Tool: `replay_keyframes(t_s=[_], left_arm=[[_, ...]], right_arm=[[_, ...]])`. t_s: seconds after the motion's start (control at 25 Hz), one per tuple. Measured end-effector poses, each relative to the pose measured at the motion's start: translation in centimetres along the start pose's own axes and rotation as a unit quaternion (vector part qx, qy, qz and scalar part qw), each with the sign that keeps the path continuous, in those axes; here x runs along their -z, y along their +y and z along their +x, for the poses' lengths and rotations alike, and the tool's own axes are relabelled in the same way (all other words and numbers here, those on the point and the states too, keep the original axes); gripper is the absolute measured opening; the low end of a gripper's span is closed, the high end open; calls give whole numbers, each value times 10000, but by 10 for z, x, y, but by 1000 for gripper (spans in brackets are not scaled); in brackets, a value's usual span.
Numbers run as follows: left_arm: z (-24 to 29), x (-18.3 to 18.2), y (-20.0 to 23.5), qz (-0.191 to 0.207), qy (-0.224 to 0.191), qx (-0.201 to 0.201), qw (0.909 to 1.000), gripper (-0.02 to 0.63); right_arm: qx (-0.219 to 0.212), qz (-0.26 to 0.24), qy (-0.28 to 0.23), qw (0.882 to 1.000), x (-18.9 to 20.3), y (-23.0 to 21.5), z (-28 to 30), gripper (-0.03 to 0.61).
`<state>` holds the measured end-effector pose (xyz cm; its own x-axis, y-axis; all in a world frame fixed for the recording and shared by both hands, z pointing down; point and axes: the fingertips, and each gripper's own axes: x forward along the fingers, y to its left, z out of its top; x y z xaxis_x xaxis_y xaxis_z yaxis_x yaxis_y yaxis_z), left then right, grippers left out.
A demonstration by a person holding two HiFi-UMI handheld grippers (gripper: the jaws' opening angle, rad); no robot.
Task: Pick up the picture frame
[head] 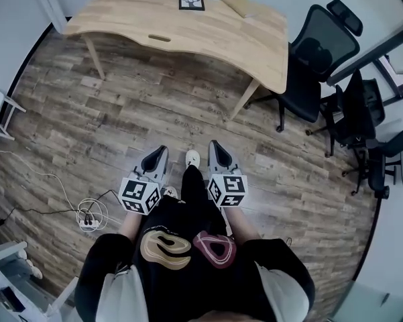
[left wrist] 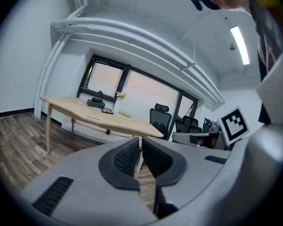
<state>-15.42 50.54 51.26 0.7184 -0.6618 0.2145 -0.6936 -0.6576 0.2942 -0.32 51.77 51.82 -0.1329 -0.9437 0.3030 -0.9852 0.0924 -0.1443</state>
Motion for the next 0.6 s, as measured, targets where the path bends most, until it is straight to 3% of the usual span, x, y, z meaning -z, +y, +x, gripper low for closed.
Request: replay_keyframes(t_s=[0.6], left_arm=[[146, -70, 43, -61, -375, -635, 9973, 29]], right_arm=[[-805, -312, 10, 9963, -81, -72, 146, 14]])
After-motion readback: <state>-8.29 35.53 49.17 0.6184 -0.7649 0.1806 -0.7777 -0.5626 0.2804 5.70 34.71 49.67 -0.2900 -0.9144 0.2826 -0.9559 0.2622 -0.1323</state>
